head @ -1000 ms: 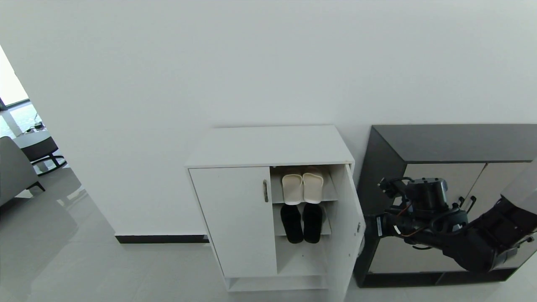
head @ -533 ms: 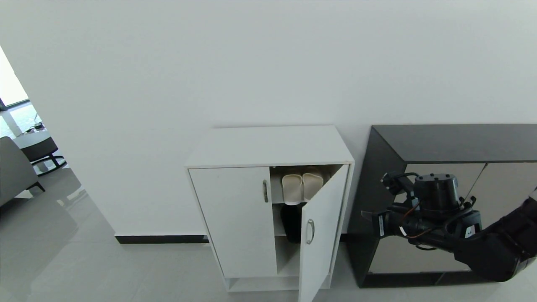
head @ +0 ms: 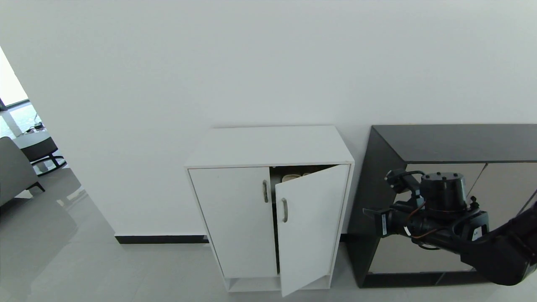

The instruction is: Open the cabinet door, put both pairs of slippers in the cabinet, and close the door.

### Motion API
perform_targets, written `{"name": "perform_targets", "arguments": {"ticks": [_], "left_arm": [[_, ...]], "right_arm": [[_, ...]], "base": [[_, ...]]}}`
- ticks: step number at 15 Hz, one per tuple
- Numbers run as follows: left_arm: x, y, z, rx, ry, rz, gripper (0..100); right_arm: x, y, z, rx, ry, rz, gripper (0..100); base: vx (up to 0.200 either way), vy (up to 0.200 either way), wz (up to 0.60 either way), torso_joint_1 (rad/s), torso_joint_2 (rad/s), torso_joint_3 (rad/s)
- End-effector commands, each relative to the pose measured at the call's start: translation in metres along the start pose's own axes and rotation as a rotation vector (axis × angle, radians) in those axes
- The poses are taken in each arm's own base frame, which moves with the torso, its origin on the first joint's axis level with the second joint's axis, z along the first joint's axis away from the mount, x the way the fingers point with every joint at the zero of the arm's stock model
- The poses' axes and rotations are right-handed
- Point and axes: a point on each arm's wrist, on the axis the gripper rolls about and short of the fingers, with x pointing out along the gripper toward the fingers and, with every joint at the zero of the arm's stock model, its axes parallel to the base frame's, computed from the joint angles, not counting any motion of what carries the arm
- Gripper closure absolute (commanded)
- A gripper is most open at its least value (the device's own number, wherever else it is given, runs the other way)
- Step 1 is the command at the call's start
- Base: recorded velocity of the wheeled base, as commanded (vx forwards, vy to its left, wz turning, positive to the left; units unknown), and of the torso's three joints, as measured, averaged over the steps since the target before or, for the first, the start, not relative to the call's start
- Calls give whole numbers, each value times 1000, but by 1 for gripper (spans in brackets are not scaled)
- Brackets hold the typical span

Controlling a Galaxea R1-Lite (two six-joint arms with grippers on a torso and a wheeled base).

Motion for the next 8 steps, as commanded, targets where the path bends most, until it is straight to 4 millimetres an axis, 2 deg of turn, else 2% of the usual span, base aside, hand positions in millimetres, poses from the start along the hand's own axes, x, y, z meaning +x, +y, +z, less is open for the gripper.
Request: {"name": "perform_targets", "arguments": {"ticks": [1,2,6,8], "left_arm": [[0,0,0,0,1,0,100],[0,0,0,0,1,0,100],[0,0,0,-1,1,0,100],[0,0,0,0,1,-2,100]], "right_arm": [[0,3,0,-3,2,8,100],[1,4,-1,-5,4,11,100],[5,13,-6,-15,25,37,100],[2,24,-11,-31,39,39,100]], "base": [[0,0,0,0,0,0],[0,0,0,0,0,0],[200,0,0,-7,0,5],[200,0,0,5,7,0]]}}
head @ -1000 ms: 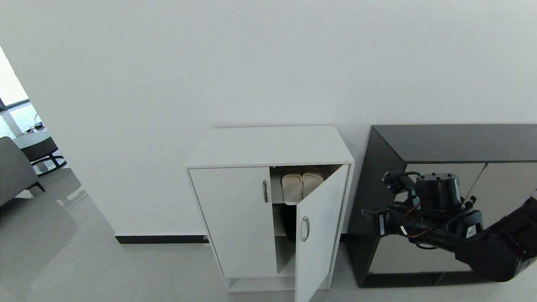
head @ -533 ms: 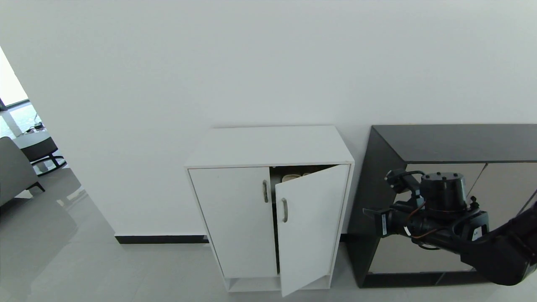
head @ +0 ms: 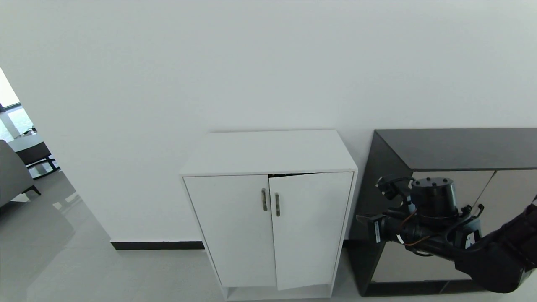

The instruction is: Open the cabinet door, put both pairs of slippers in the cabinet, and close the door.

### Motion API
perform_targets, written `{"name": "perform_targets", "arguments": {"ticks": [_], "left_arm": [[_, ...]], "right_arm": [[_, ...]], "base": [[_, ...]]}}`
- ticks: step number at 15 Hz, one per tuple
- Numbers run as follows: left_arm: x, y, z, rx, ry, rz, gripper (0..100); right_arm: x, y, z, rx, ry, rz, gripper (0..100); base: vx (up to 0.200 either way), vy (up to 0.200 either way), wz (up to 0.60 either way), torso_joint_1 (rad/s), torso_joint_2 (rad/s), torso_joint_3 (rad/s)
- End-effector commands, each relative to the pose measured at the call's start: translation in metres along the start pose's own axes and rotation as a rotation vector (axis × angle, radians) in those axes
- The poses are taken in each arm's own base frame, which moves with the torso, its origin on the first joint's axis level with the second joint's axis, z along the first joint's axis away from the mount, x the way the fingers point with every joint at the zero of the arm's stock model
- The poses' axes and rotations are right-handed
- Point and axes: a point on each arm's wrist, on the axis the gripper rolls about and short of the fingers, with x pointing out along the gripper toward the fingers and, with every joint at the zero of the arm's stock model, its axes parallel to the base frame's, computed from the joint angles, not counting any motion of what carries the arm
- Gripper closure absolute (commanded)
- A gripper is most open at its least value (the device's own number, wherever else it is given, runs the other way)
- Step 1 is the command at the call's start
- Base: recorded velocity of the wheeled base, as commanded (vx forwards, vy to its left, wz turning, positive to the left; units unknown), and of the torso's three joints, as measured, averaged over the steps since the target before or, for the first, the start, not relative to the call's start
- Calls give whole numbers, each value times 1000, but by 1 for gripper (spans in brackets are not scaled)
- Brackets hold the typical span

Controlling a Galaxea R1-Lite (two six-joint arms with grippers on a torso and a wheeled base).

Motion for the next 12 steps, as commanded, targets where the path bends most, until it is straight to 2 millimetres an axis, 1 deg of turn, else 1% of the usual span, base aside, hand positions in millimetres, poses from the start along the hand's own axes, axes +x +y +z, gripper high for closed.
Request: {"name": "perform_targets", "arguments": {"ticks": [1,2,4,5,7,10,12], "left_arm": [[0,0,0,-1,0,-1,100],[0,0,0,-1,0,1,100],[0,0,0,0,0,1,100],[0,0,0,0,0,1,100],[0,0,0,0,0,1,100],[0,0,0,0,0,1,100],[0,0,0,0,0,1,100]], "right_arm": [[0,14,-6,-18,18,16,100],[1,19,-6,-26,19,27,100],[5,26,-12,-36,42,46,100],[14,27,-15,-38,55,50,100],[27,31,-15,4,29,62,100],[42,32,-18,20,23,42,100],[42,32,-18,20,15,39,100]], "base": [[200,0,0,7,12,-2],[200,0,0,2,12,2],[0,0,0,0,0,0],[0,0,0,0,0,0],[0,0,0,0,0,0],[0,0,0,0,0,0],[0,0,0,0,0,0]]}}
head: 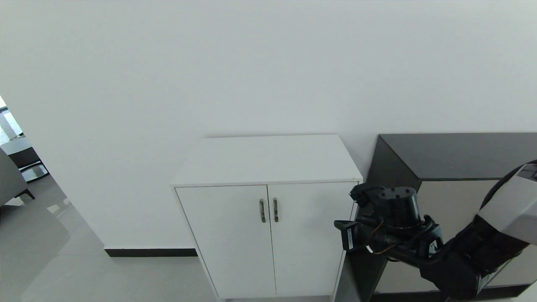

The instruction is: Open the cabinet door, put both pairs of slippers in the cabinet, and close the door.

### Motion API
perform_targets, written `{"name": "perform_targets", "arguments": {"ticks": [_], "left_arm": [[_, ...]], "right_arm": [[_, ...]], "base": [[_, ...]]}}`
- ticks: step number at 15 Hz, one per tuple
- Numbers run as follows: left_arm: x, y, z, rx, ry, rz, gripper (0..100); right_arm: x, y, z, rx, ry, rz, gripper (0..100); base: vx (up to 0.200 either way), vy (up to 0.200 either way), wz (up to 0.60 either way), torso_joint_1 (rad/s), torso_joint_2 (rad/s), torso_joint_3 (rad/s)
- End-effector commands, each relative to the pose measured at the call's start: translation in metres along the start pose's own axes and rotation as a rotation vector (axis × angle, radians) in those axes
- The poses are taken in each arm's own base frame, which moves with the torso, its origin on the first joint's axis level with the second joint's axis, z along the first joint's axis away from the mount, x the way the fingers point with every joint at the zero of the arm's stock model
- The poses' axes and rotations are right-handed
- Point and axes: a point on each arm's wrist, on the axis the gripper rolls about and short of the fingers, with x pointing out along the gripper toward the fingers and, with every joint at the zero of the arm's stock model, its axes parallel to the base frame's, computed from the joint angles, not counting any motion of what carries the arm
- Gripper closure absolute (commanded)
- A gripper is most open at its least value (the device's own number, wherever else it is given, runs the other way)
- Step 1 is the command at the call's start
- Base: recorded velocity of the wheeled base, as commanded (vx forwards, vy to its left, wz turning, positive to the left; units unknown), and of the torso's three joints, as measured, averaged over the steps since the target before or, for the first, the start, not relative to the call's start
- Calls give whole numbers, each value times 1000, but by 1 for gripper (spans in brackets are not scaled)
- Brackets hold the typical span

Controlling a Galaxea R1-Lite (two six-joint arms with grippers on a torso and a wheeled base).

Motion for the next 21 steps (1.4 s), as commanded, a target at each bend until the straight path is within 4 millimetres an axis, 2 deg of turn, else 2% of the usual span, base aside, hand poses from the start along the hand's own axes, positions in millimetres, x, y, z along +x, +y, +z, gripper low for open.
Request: {"name": "perform_targets", "arguments": {"ticks": [1,2,3,5,8,9,10,11,13,14,16,19,21], "left_arm": [[0,0,0,-1,1,2,100],[0,0,0,-1,-1,1,100],[0,0,0,1,1,1,100],[0,0,0,1,-1,1,100],[0,0,0,1,1,1,100],[0,0,0,1,-1,1,100],[0,0,0,1,-1,1,100],[0,0,0,-1,1,1,100],[0,0,0,1,1,1,100],[0,0,0,1,1,1,100],[0,0,0,-1,1,1,100],[0,0,0,-1,1,1,100],[0,0,0,-3,1,1,100]], "right_arm": [[-3,0,1,0,-17,-11,100],[-14,2,9,-4,-50,-34,100],[-35,4,18,-6,-94,-58,100],[-80,0,25,-1,-150,-80,100],[-152,-29,22,-71,-235,-236,100],[-165,-36,21,-75,-240,-279,100],[-192,-50,16,-68,-228,-379,100],[-208,-56,7,-43,-202,-431,100],[-242,-56,-11,-10,-200,-429,100],[-248,-55,-18,-1,-193,-429,100],[-269,-45,-50,12,-166,-451,100],[-282,-33,-81,16,-148,-447,100],[-289,-27,-93,6,-118,-446,100]], "base": [[0,0,0,0,0,0],[0,0,0,0,0,0],[0,0,0,0,0,0],[0,0,0,0,0,0],[0,0,0,0,0,0],[0,0,0,0,0,0],[0,0,0,0,0,0],[0,0,0,0,0,0],[0,0,0,0,0,0],[0,0,0,0,0,0],[0,0,0,0,0,0],[0,0,0,0,0,0],[0,0,0,0,0,0]]}}
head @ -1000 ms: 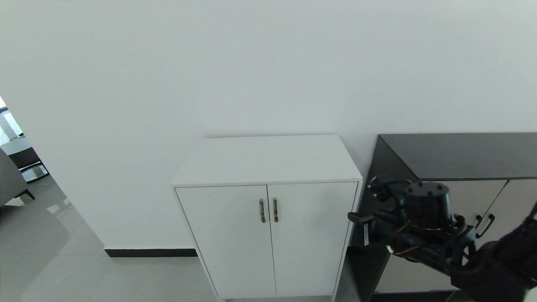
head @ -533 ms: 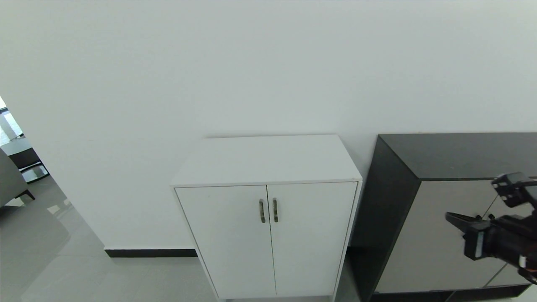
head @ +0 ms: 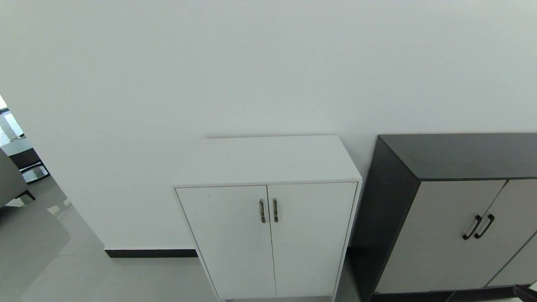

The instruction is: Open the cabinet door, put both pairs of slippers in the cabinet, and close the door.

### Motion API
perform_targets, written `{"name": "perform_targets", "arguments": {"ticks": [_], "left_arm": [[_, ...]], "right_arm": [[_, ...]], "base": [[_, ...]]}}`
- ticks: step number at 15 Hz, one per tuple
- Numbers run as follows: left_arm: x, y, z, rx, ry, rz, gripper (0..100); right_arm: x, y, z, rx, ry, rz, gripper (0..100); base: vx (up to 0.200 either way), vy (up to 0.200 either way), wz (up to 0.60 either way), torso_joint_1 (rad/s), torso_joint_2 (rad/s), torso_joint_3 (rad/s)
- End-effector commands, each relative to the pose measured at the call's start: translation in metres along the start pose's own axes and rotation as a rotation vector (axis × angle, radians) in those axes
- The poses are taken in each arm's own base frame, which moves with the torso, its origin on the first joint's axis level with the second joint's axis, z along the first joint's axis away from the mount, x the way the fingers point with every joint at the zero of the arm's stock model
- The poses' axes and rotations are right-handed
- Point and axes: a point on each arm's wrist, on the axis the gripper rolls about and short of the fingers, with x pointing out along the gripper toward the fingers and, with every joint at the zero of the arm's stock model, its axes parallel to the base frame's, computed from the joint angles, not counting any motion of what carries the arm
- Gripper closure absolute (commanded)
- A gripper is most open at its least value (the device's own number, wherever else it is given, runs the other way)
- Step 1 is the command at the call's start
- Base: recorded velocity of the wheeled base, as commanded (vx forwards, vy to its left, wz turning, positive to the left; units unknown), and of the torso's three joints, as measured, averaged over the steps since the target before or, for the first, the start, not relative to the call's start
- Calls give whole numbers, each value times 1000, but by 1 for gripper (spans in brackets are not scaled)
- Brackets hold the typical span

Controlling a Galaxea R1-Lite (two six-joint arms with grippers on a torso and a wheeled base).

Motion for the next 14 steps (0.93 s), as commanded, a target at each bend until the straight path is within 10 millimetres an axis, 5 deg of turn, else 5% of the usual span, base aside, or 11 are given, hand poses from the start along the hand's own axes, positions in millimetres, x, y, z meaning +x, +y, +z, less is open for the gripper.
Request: {"name": "perform_targets", "arguments": {"ticks": [1,5,14], "left_arm": [[0,0,0,-1,-1,0,100],[0,0,0,-1,-1,0,100],[0,0,0,-1,-1,2,100]], "right_arm": [[-20,4,-20,-26,-19,7,100],[-37,7,-39,-48,-53,50,100],[-47,8,-43,-100,-153,165,100]], "base": [[0,0,0,0,0,0],[0,0,0,0,0,0],[0,0,0,0,0,0]]}}
